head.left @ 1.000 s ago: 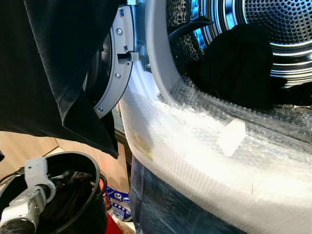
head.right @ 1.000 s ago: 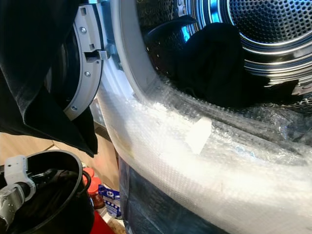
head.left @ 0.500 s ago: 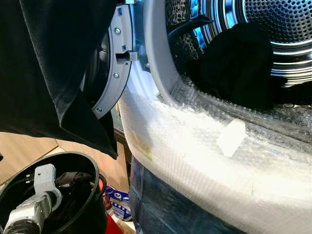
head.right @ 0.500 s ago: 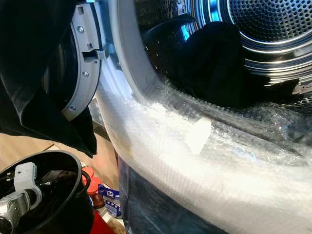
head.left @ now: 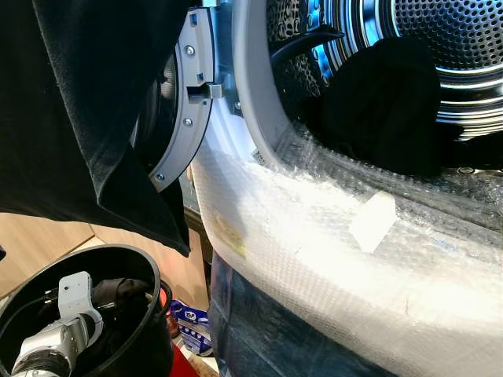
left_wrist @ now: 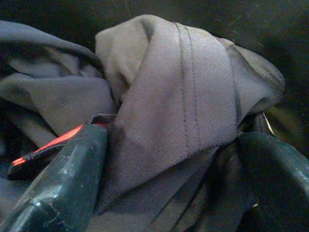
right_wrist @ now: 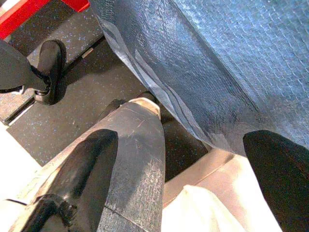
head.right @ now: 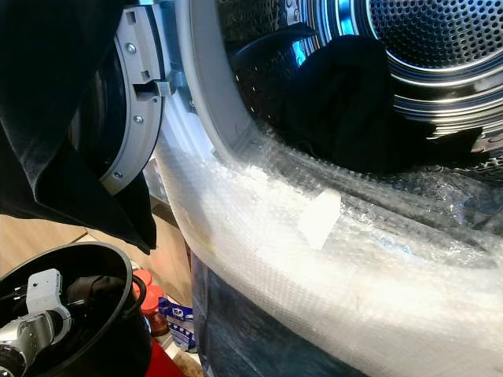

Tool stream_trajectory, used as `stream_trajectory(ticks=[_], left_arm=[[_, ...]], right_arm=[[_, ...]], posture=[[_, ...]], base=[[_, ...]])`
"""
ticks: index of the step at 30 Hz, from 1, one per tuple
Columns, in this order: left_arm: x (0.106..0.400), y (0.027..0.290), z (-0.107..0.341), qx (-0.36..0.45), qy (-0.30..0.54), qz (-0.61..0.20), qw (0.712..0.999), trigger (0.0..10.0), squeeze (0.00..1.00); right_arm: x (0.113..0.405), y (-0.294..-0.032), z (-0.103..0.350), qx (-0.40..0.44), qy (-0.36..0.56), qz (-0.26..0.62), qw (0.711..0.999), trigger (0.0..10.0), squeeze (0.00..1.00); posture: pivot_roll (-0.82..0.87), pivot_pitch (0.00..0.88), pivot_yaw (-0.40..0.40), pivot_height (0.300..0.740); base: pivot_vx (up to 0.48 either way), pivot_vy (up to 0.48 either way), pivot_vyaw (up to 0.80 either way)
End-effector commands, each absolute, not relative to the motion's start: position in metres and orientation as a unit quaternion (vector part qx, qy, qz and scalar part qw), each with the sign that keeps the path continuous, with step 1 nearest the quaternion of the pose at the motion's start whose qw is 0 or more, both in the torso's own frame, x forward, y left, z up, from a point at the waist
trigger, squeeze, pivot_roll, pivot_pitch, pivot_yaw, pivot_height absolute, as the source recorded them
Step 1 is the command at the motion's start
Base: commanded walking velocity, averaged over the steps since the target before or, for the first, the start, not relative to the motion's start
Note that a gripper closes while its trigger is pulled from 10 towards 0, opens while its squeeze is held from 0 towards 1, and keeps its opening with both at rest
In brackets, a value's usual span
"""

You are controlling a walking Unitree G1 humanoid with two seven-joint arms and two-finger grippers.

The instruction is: Clothes washing

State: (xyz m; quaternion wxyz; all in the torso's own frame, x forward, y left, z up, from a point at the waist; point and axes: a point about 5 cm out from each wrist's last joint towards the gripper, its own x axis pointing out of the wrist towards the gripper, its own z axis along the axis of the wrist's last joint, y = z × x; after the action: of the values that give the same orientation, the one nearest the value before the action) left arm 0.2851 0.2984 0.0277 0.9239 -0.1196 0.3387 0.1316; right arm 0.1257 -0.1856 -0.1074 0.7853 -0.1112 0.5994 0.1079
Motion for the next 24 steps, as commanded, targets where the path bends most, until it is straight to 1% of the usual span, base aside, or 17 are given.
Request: stream_trajectory(ticks=[1, 10, 24], left_arm=[[0.2797, 0.2933, 0.0186, -0.134, 0.352, 0.132, 0.917, 0.0, 0.0], [0.2785, 0.2937, 0.0174, -0.148, 0.348, 0.136, 0.915, 0.0, 0.0], [0.279, 0.2923, 0.0174, -0.146, 0.349, 0.125, 0.917, 0.0, 0.0]], right_arm=[[0.1002, -0.1924, -0.1138, -0.117, 0.643, 0.109, 0.749, 10.0, 0.0], [0.1016, -0.1924, -0.1133, -0.118, 0.644, 0.113, 0.747, 10.0, 0.0], [0.1028, -0.1906, -0.113, -0.116, 0.647, 0.121, 0.744, 10.0, 0.0]], posture=[[-0.03, 0.0, -0.008, 0.74], [-0.02, 0.0, -0.02, 0.74], [-0.02, 0.0, -0.025, 0.74]], base=[[0.0, 0.0, 0.0], [0.0, 0.0, 0.0], [0.0, 0.0, 0.0]])
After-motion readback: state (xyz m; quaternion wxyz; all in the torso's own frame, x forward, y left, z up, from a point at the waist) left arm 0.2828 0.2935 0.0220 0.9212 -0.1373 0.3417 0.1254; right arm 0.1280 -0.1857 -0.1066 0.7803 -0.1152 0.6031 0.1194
